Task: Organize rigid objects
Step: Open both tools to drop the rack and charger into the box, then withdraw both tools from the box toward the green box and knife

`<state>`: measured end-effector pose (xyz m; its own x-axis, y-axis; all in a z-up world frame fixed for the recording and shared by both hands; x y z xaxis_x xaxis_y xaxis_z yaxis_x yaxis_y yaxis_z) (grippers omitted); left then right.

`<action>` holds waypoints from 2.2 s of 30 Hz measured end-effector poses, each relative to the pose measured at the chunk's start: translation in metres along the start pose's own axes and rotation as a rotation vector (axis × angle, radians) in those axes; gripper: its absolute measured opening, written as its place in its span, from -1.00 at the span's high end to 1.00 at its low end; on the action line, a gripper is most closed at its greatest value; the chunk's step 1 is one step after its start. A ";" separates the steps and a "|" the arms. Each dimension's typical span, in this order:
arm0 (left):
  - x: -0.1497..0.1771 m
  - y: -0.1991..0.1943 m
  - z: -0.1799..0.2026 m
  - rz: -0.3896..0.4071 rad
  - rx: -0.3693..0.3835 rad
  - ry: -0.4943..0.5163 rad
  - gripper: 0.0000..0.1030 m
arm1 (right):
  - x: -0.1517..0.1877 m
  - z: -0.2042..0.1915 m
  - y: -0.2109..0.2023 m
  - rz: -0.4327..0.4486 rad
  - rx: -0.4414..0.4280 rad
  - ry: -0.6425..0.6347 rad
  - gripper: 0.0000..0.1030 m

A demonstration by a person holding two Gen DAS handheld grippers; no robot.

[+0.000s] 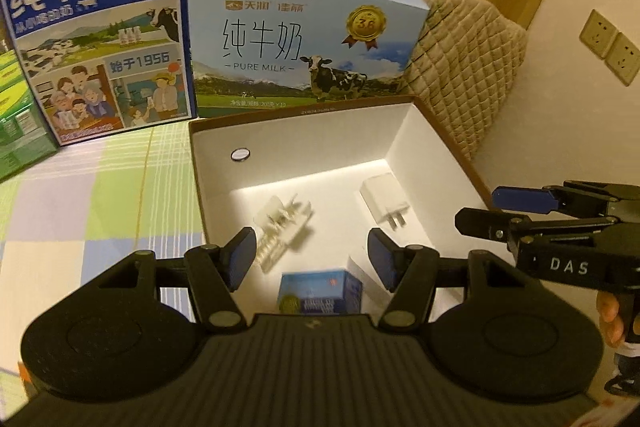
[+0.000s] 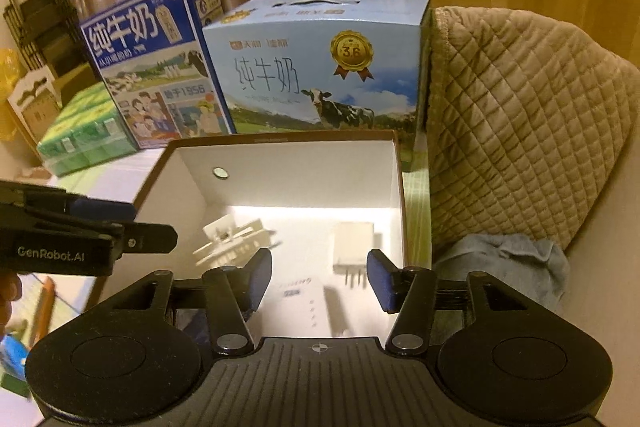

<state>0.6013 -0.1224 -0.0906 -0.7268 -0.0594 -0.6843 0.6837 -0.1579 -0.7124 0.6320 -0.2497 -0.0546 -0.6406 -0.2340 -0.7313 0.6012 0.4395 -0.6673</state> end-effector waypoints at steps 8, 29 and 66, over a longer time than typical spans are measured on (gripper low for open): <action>0.010 -0.059 0.004 0.052 -0.020 -0.001 -0.11 | 0.002 -0.013 -0.041 0.063 -0.032 0.049 0.00; 0.079 -0.159 -0.015 0.050 0.037 0.015 -0.11 | 0.065 -0.089 -0.120 0.066 -0.017 0.161 -0.04; 0.228 -0.270 -0.175 -0.037 -0.176 -0.228 -0.11 | 0.169 -0.280 -0.090 -0.164 -0.184 0.060 -0.33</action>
<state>0.2621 0.0790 -0.0812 -0.7339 -0.2803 -0.6187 0.6427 0.0081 -0.7660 0.3357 -0.0859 -0.0784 -0.7527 -0.2655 -0.6024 0.3936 0.5519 -0.7351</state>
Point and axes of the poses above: each gripper's, at about its wrist camera, not at the fingertips, and y roughly the way its jaws point, z to its right, x to its underside, the point moved 8 cm from there along y, roughly the way its jaws point, and after that the axes turned 5 degrees about z, right-handed, at the moved point
